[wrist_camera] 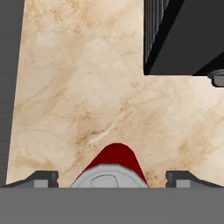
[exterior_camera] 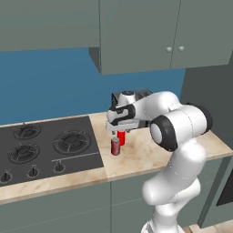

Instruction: Four empty soda cans are scattered around the kitchen. Gather all the cans and cluster them next to the stove for recycling.

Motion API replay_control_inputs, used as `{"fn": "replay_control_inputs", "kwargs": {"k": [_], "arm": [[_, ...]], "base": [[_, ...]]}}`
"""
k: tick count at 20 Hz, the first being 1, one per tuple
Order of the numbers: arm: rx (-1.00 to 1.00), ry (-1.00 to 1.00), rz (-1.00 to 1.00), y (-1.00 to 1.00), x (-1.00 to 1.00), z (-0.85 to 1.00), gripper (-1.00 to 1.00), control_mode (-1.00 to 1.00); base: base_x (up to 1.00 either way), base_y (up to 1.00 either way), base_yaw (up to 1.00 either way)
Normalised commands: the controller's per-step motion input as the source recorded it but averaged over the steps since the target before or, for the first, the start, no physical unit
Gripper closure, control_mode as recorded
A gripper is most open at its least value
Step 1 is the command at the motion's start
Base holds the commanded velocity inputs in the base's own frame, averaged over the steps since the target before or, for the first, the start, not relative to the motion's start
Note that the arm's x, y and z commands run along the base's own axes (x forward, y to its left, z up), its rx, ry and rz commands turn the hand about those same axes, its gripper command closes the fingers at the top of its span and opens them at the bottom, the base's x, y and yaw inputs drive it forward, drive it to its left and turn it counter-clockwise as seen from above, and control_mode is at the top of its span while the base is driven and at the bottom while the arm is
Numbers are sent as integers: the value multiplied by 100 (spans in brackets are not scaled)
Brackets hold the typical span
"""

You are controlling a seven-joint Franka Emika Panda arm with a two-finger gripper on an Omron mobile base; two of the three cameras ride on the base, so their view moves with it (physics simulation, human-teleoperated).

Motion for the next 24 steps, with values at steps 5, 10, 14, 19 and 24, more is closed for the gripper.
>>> {"fn": "replay_control_inputs", "kwargs": {"k": [5, 10, 14, 19, 24], "arm": [[0, -4, 0, 0, -2, 18, -100, -100], [0, -6, 0, 0, -6, 25, -100, -100], [0, -1, -1, -6, -15, 25, -100, -100], [0, 0, -3, -16, -20, 14, -100, -100], [0, 3, -1, -27, -19, 12, -100, -100]], "base": [[0, 0, 0], [0, 0, 0], [0, 0, 0], [0, 0, 0], [0, 0, 0]]}}
